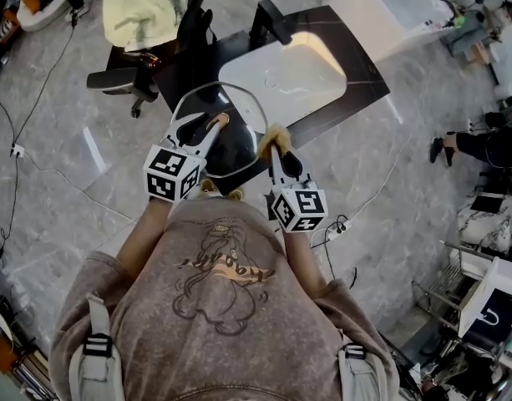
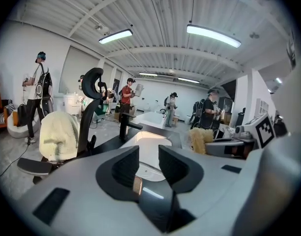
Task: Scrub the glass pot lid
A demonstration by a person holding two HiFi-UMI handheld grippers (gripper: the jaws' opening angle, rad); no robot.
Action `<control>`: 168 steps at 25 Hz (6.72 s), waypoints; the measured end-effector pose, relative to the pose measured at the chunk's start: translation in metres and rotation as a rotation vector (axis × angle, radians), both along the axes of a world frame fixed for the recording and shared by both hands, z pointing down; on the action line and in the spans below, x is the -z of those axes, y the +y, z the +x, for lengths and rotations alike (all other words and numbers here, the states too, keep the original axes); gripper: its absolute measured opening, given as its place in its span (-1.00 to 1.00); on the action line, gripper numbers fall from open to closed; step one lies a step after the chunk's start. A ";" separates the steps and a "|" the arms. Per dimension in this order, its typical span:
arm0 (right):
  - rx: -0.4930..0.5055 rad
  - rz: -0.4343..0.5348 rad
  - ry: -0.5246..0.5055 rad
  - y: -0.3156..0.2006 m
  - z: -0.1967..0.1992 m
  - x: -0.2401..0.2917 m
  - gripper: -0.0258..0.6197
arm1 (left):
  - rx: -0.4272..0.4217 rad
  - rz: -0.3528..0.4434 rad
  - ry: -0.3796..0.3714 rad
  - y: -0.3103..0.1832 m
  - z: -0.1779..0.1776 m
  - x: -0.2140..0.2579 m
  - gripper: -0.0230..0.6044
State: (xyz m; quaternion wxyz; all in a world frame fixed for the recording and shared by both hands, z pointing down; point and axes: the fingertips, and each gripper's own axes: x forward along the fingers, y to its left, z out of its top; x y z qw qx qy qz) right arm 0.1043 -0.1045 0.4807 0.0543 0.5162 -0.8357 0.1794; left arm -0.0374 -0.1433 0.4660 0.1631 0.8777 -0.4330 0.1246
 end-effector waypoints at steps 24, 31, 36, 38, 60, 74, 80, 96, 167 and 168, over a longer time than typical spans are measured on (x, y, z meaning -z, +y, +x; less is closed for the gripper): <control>-0.019 -0.042 0.021 -0.019 -0.006 -0.014 -0.79 | -0.137 -0.116 -0.224 -0.039 0.022 -0.129 -0.03; -0.004 -0.060 0.035 -0.020 -0.004 -0.020 -0.79 | -0.157 -0.164 -0.305 -0.041 0.024 -0.175 -0.09; 0.003 -0.066 0.042 -0.024 -0.004 -0.021 -0.79 | -0.138 -0.181 -0.318 -0.044 0.021 -0.184 -0.21; 0.004 -0.066 0.046 -0.027 -0.003 -0.020 -0.79 | -0.139 -0.182 -0.321 -0.046 0.022 -0.184 -0.22; -0.003 -0.082 0.040 -0.030 0.001 -0.031 -0.79 | -0.142 -0.243 -0.363 -0.044 0.027 -0.188 -0.35; -0.017 -0.080 0.044 -0.031 0.011 -0.033 -0.79 | -0.114 -0.264 -0.352 -0.039 0.013 -0.147 -0.36; -0.017 -0.059 0.037 -0.033 0.009 -0.026 -0.79 | -0.118 -0.195 -0.361 -0.048 0.010 -0.110 -0.36; -0.150 -0.006 0.020 -0.035 0.062 -0.002 -0.79 | -0.191 -0.378 0.294 -0.044 0.013 -0.032 -0.36; 0.122 0.008 0.077 -0.107 -0.042 -0.012 -0.79 | -0.517 -0.701 1.102 0.013 0.045 0.034 -0.35; 0.126 0.000 0.078 -0.108 -0.044 -0.016 -0.79 | -0.514 -0.697 1.104 0.012 0.045 0.034 -0.35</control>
